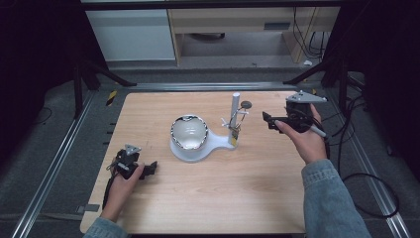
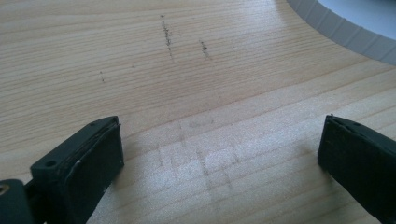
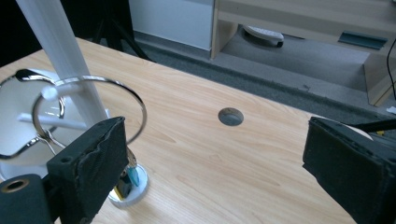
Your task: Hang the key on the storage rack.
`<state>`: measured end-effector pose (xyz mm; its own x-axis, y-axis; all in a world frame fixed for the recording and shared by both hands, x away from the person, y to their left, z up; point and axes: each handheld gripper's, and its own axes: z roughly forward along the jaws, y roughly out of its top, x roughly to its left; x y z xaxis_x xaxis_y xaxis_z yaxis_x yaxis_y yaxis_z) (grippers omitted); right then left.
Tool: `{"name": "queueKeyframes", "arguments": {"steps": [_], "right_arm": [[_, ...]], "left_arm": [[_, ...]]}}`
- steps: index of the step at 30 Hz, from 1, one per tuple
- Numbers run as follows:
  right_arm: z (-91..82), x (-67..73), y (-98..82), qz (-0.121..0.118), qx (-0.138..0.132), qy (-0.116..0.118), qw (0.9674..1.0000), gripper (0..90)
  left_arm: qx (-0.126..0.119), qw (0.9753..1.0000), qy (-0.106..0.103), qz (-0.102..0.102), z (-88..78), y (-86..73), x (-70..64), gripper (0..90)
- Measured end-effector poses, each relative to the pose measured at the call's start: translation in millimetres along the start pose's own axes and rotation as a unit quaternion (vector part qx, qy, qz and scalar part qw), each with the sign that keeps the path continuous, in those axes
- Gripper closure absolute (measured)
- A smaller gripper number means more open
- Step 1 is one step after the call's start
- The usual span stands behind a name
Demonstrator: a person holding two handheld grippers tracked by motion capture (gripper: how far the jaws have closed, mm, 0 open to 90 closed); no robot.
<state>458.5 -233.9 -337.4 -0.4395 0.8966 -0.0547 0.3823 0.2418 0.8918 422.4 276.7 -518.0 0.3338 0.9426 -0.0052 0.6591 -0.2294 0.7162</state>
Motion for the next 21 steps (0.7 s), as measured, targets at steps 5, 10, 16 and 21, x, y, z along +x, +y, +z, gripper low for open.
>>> {"name": "queueKeyframes", "arguments": {"steps": [5,10,16,21], "right_arm": [[1.2,-3.2,-10.0,0.006,0.009,-0.002,0.9999,7.4],[2.5,-5.4,-19.4,0.009,0.015,-0.004,0.9998,8.2],[5.0,-6.4,-33.4,0.012,0.028,-0.006,0.9995,9.1],[7.3,-6.4,-45.3,0.013,0.038,-0.004,0.9992,10.1]], "left_arm": [[0.000,1.0000,0.000,0.000,0.0,0.0,0.0,0.0],[0.000,1.0000,0.000,0.001,0.0,0.0,0.1,0.0],[0.000,1.0000,0.000,0.001,0.0,0.1,0.1,0.0],[0.000,1.0000,0.000,0.001,0.0,0.0,0.1,0.0]]}}
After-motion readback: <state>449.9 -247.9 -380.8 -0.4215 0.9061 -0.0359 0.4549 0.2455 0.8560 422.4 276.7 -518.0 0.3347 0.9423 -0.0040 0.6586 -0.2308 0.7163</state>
